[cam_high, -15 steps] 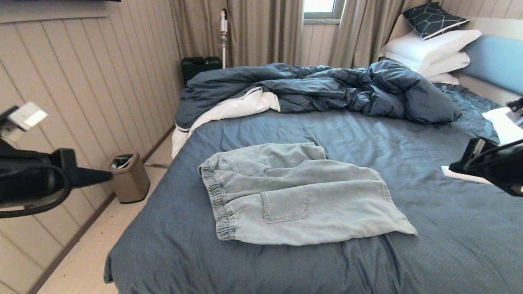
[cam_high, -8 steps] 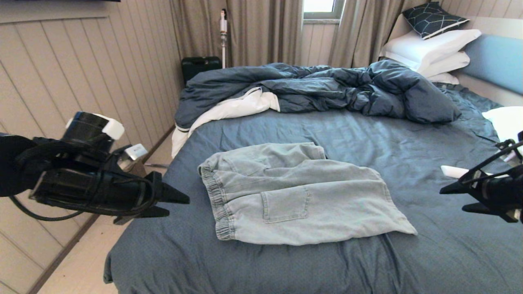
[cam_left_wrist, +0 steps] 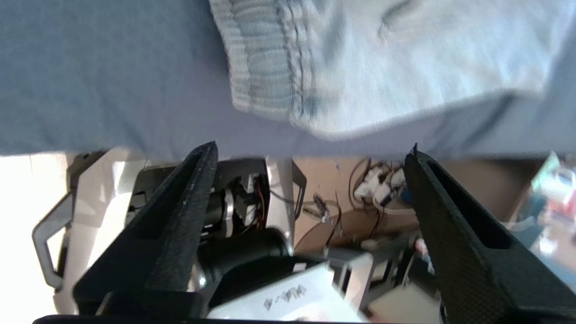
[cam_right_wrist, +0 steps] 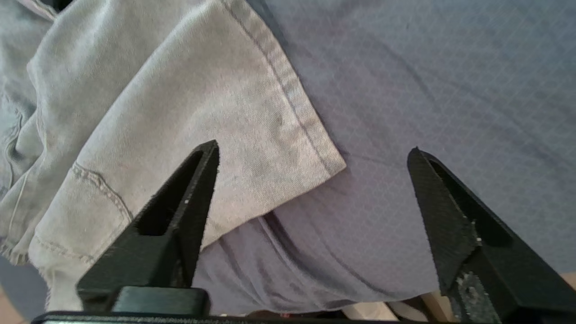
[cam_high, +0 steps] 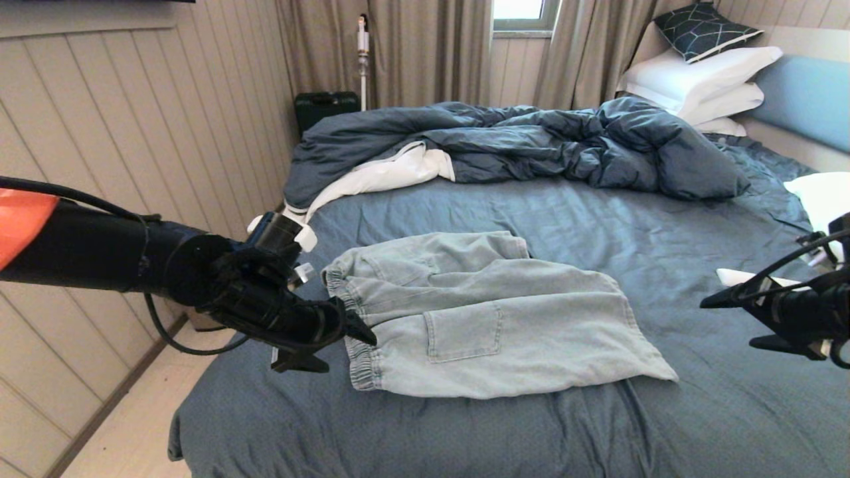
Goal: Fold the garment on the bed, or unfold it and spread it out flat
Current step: Fold the blue shorts
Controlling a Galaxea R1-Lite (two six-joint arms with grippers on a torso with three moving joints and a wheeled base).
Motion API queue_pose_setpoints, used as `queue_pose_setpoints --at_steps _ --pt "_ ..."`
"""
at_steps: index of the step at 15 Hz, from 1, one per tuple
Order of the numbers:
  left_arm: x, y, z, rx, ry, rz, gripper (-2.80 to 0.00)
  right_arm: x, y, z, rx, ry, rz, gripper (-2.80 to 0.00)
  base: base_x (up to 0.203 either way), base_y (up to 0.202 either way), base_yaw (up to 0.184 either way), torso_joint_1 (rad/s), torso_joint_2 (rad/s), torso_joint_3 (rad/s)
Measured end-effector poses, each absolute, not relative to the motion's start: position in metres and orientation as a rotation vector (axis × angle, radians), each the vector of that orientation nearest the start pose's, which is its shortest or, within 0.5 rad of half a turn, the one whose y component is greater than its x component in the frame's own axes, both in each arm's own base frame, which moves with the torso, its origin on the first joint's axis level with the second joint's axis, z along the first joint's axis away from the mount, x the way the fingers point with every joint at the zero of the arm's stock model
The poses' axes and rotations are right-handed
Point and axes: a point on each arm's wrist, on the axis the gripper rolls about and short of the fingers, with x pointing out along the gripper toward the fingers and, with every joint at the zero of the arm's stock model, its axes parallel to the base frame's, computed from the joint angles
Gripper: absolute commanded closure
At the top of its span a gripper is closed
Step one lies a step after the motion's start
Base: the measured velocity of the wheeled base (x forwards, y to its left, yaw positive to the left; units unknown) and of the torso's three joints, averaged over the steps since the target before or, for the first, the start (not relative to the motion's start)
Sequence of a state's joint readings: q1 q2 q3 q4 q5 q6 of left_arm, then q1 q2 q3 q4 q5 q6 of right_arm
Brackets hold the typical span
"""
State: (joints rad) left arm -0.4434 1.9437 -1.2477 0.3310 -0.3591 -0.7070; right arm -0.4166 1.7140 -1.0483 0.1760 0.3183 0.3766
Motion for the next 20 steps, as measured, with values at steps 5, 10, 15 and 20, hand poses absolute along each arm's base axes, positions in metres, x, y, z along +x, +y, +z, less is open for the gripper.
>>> queue_pose_setpoints --at_steps 5,10,15,20 --pt "0.345 -0.175 0.109 -0.507 1.241 -0.132 -2.8 0.273 -0.123 0.166 0.681 0.748 -0.245 -2.8 0.0 0.0 0.0 0.0 0.0 0.0" --pt "0.362 -0.195 0.088 -0.457 1.241 -0.107 -2.8 0.275 -0.129 0.157 0.701 0.765 -0.248 -2.8 0.0 0.0 0.0 0.0 0.0 0.0" --pt "0.361 -0.211 0.07 -0.403 1.26 -0.095 0.0 0.276 -0.13 0.153 0.707 0.777 -0.252 -2.8 0.0 0.0 0.0 0.0 0.0 0.0" --pt "0.358 -0.212 0.069 -0.403 1.269 -0.091 0.0 0.277 -0.132 0.149 0.712 0.785 -0.258 -2.8 0.0 0.0 0.0 0.0 0.0 0.0"
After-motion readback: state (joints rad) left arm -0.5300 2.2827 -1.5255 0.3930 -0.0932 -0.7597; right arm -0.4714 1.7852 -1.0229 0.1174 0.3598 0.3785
